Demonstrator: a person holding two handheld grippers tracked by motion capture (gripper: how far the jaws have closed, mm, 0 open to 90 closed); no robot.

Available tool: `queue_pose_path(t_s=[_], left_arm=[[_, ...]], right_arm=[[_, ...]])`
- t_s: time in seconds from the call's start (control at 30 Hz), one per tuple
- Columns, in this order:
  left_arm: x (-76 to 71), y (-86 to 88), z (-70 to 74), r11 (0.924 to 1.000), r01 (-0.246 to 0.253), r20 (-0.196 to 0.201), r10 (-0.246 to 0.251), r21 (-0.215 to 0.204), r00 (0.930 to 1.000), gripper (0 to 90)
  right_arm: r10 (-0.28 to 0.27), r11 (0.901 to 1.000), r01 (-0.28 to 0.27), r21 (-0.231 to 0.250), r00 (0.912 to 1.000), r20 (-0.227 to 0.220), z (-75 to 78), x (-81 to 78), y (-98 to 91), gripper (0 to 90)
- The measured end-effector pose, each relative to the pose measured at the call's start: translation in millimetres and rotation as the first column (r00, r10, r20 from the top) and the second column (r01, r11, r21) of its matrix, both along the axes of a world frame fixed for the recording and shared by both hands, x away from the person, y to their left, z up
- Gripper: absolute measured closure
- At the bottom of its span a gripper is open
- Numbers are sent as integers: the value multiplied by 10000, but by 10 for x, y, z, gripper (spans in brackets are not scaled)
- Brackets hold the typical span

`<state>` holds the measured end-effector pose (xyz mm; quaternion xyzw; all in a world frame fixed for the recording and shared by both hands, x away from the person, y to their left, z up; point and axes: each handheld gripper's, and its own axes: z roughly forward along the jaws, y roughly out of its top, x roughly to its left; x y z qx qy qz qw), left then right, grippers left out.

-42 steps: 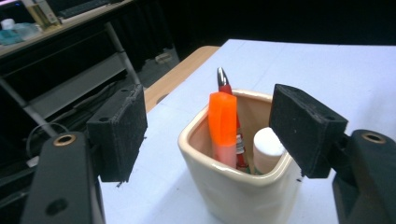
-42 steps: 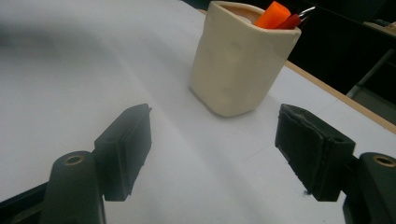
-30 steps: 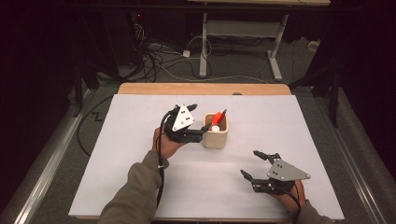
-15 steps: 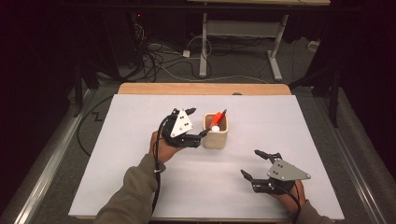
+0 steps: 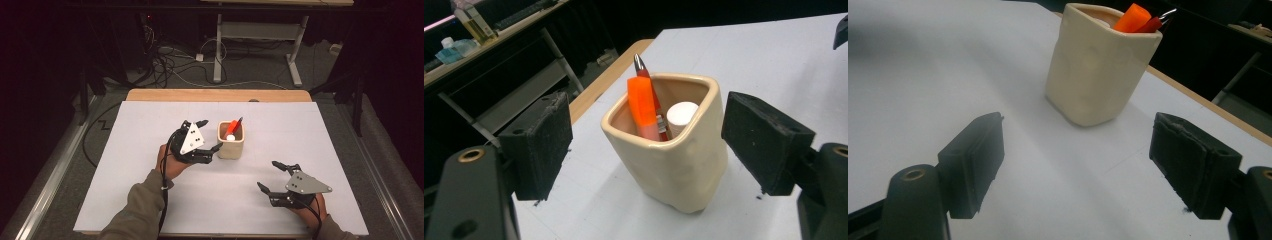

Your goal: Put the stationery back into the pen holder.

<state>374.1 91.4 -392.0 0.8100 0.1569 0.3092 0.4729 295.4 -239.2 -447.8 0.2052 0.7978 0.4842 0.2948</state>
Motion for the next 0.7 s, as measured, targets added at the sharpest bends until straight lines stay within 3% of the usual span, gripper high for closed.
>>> queue_pose_path(t_s=[0.13,0.47,0.7], left_arm=[[-52,9,-4,9998,31,176,-35,220,9998,202],[-172,74,-32,9997,180,101,-182,138,9998,202],[-265,115,-54,9993,165,201,-172,323,9997,203]], right_arm=[[38,10000,-38,21,10000,-17,0,-3,2,221],[84,10000,-83,-35,9999,57,3,-20,19,221],[104,9999,-104,-48,9999,46,0,-20,24,223]])
